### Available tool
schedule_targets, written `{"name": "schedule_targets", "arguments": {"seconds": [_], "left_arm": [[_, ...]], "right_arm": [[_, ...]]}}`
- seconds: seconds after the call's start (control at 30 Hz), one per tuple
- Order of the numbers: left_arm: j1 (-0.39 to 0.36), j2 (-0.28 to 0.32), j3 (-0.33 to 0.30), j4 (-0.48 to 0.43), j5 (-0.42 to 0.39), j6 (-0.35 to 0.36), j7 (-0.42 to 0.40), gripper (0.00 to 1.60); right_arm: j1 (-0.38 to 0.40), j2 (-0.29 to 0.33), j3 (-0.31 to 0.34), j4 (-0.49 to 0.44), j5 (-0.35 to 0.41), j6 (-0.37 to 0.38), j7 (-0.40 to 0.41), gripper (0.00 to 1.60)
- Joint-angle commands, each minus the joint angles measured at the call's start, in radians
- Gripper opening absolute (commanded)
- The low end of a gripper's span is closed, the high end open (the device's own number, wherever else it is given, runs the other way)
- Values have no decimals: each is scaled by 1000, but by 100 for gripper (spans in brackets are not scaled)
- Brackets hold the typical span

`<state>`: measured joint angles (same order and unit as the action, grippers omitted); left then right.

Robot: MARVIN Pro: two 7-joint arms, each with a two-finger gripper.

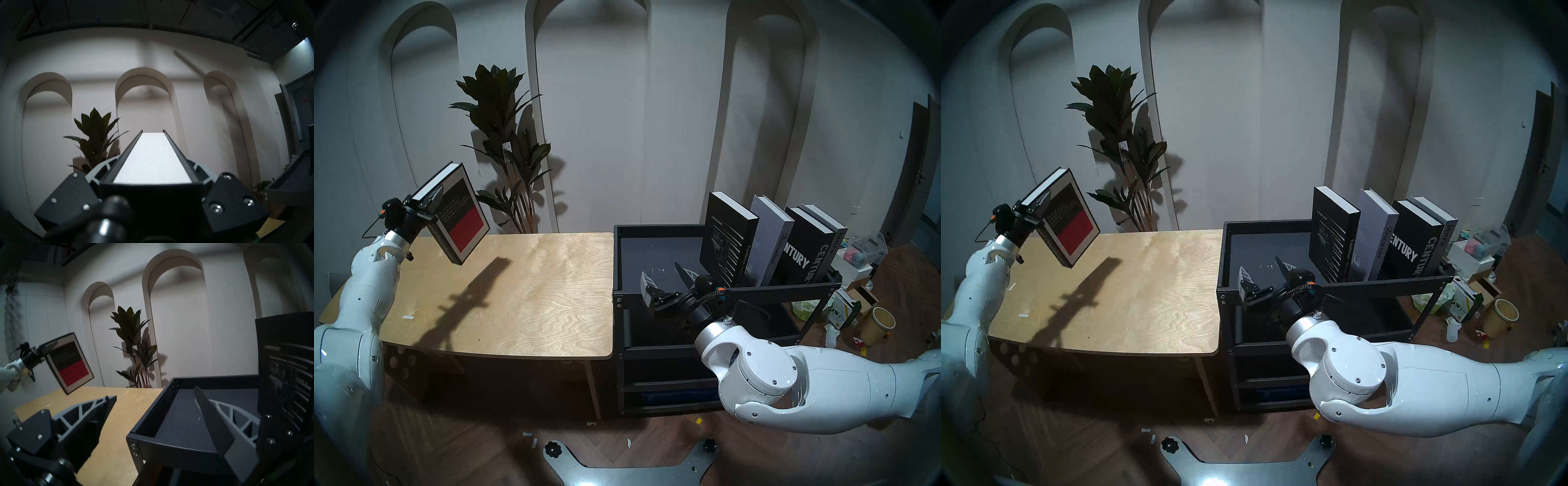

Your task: Move the books from the display table onto the shelf, standing them upright with spines facing out and tallest at one end

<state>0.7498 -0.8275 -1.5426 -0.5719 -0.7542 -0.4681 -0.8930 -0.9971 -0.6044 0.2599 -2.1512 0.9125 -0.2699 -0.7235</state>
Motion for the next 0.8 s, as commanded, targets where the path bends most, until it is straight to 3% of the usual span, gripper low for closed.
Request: {"name": "schedule_targets", "arguments": {"seconds": [0.0, 0.23, 0.77], "left_arm": [[-71, -84, 9, -117, -17, 29, 28, 0], [-47, -151, 29, -183, -34, 96, 80, 0], [-30, -184, 48, -285, -17, 187, 285, 0]], "right_arm": [[23, -66, -1, 8, -26, 9, 7, 160], [31, -77, -7, 32, -41, 20, 8, 160], [40, -98, -11, 62, -62, 39, 18, 160]]}}
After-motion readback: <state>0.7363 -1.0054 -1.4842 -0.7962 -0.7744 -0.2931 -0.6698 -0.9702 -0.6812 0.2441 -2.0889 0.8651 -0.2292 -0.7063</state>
